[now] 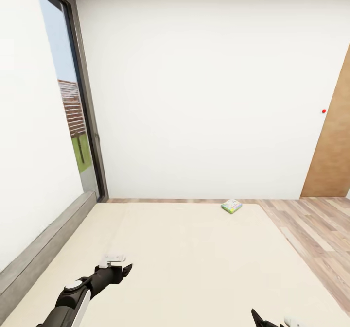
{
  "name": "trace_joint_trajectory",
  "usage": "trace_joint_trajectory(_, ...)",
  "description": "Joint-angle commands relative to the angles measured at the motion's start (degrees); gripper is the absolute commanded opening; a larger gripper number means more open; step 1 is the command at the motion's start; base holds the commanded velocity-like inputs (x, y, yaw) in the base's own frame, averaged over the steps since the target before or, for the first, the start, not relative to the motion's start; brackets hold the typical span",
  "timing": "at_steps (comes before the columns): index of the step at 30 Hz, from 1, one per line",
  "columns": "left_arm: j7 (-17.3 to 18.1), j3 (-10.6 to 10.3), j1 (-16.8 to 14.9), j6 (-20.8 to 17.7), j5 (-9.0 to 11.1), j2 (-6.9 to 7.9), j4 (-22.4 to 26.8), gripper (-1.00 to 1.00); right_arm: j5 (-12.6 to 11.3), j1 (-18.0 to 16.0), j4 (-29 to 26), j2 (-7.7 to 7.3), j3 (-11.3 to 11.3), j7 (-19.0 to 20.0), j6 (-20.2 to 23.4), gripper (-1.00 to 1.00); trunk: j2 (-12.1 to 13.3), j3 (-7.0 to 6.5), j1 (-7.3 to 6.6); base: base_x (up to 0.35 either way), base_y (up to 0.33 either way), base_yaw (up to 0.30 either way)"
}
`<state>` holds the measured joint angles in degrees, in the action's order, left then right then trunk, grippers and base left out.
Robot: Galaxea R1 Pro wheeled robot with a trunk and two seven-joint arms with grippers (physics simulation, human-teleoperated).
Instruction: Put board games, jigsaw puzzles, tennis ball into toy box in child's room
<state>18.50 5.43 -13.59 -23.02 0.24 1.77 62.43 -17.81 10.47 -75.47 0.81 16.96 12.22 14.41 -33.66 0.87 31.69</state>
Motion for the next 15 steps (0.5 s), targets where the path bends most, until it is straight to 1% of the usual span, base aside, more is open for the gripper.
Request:
trace_joint_trajectory(1, 0.3, 0.1, 0.0, -0.4, 0.0, -0.01, 0.1, 1.0, -0.5, 0.0, -0.1, 0.07, 0.2, 0.3, 0.4, 1.0, -0.1, 0.09, 0.03, 0.0, 0.221, 0.0)
trace_joint_trajectory(10, 0.3, 0.1, 0.0, -0.3, 0.0, -0.01, 0.1, 1.0, -0.5, 0.0, -0.1, 0.07, 0.2, 0.3, 0.4, 1.0, -0.1, 0.09, 0.03, 0.0, 0.187, 0.0)
trace_joint_trajectory(15, 0.3, 0.1, 0.0, -0.3, 0.0, -0.01, 0.1, 1.0, -0.5, 0.0, -0.1, 0.07, 0.2, 0.3, 0.4, 1.0, -0.1, 0.09, 0.03, 0.0, 0.065, 0.0)
